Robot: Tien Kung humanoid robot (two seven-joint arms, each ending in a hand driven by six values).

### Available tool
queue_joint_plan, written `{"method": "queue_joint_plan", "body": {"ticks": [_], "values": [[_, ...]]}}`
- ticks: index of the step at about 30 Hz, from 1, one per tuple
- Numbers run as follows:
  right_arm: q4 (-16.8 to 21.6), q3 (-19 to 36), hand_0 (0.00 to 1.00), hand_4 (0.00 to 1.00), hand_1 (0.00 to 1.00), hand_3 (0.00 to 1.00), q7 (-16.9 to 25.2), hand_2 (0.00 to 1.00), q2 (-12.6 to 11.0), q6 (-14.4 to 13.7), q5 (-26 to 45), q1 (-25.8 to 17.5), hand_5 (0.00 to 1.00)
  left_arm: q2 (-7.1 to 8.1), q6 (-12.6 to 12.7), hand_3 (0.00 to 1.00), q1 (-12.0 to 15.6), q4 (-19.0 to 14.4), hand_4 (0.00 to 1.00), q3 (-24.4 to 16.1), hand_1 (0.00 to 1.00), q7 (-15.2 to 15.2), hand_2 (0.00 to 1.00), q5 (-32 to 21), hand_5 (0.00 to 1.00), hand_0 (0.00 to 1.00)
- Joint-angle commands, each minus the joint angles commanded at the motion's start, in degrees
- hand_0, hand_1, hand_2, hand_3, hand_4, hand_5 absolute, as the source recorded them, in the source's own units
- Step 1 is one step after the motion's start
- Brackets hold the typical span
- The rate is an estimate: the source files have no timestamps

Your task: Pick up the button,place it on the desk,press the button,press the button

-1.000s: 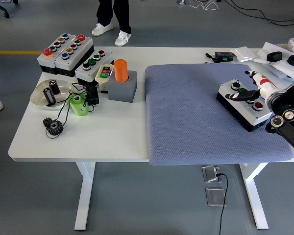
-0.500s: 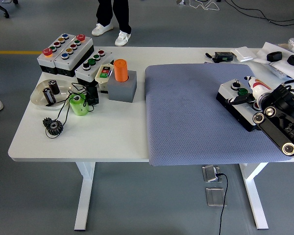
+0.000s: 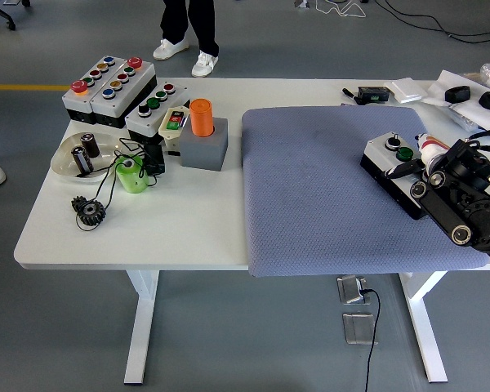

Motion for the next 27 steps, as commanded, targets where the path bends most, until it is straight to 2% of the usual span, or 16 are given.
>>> {"method": "queue_joint_plan", "body": {"ticks": [1,2,7,8,13,14,18,19,20,22,25,26,27], "values": [[-0.51,-0.43,0.975,0.958,0.884,0.998,0.0,0.968,0.16,0.06,-0.15,0.26,0.334,-0.01,-0.01,0.493,0.0,0.0,0.32,0.03,0.699,0.0,0.721,-0.04,0.955,0.654],[-1.3,-1.24,0.828,0.961,0.739,0.961,0.0,0.82,0.42,0.07,-0.36,0.69,0.336,-0.02,0.0,0.493,-0.02,0.0,0.32,-0.07,0.699,0.02,0.723,0.05,0.955,0.654],[-2.69,-2.54,0.828,0.961,0.739,0.961,0.0,0.82,0.89,0.11,-0.38,1.34,0.336,-0.02,-0.01,0.493,-0.04,0.0,0.32,-0.09,0.699,0.01,0.723,0.02,0.955,0.654],[-3.74,-3.47,0.629,0.96,0.565,0.899,0.0,0.66,1.13,0.32,-0.4,1.66,0.334,-0.06,0.0,0.492,-0.02,0.0,0.321,-0.1,0.7,-0.03,0.724,-0.08,0.954,0.654],[-5.52,-6.03,0.629,0.96,0.565,0.899,0.0,0.66,1.48,1.27,-1.06,2.03,0.334,-0.2,0.15,0.492,0.2,0.0,0.321,-0.47,0.7,0.12,0.724,0.46,0.954,0.654],[-5.68,-6.34,0.583,0.959,0.484,0.814,0.0,0.573,1.5,1.34,-1.17,2.06,0.338,-0.22,0.17,0.494,0.25,0.0,0.321,-0.52,0.701,0.14,0.723,0.53,0.955,0.654],[-6.25,-7.86,0.583,0.959,0.484,0.814,0.0,0.573,1.41,1.78,-0.92,2.07,0.338,-0.28,0.29,0.494,0.51,0.0,0.321,-0.7,0.701,0.3,0.723,1.06,0.955,0.654],[-6.33,-8.3,0.583,0.959,0.484,0.814,0.0,0.573,1.34,1.17,-1.07,1.99,0.338,-0.31,0.35,0.494,0.64,0.0,0.321,-0.82,0.701,0.35,0.723,1.32,0.955,0.654],[-6.31,-8.58,0.501,0.951,0.376,0.711,0.0,0.478,1.22,0.49,-1.34,1.89,0.334,-0.32,0.39,0.494,0.74,0.0,0.32,-0.91,0.701,0.41,0.724,1.59,0.953,0.654],[-6.21,-8.88,0.501,0.951,0.376,0.711,0.0,0.478,1.05,-0.39,-1.68,1.79,0.334,-0.32,0.44,0.494,0.84,0.0,0.32,-1.05,0.701,0.49,0.724,1.94,0.953,0.654],[-5.54,-9.85,0.501,0.951,0.376,0.711,0.0,0.478,0.37,-3.73,-2.55,1.63,0.334,-0.29,0.56,0.494,1.03,0.0,0.32,-1.41,0.701,0.65,0.724,2.73,0.953,0.654],[-5.38,-9.97,0.327,0.857,0.179,0.481,0.0,0.316,0.21,-4.28,-2.72,1.62,0.256,-0.28,0.58,0.494,1.07,0.0,0.319,-1.47,0.702,0.66,0.724,2.82,0.953,0.655],[-5.13,-10.12,0.327,0.857,0.179,0.481,0.0,0.316,0.01,-5.18,-2.98,1.62,0.256,-0.27,0.6,0.494,1.12,0.0,0.319,-1.52,0.702,0.69,0.724,2.94,0.953,0.655]]}}
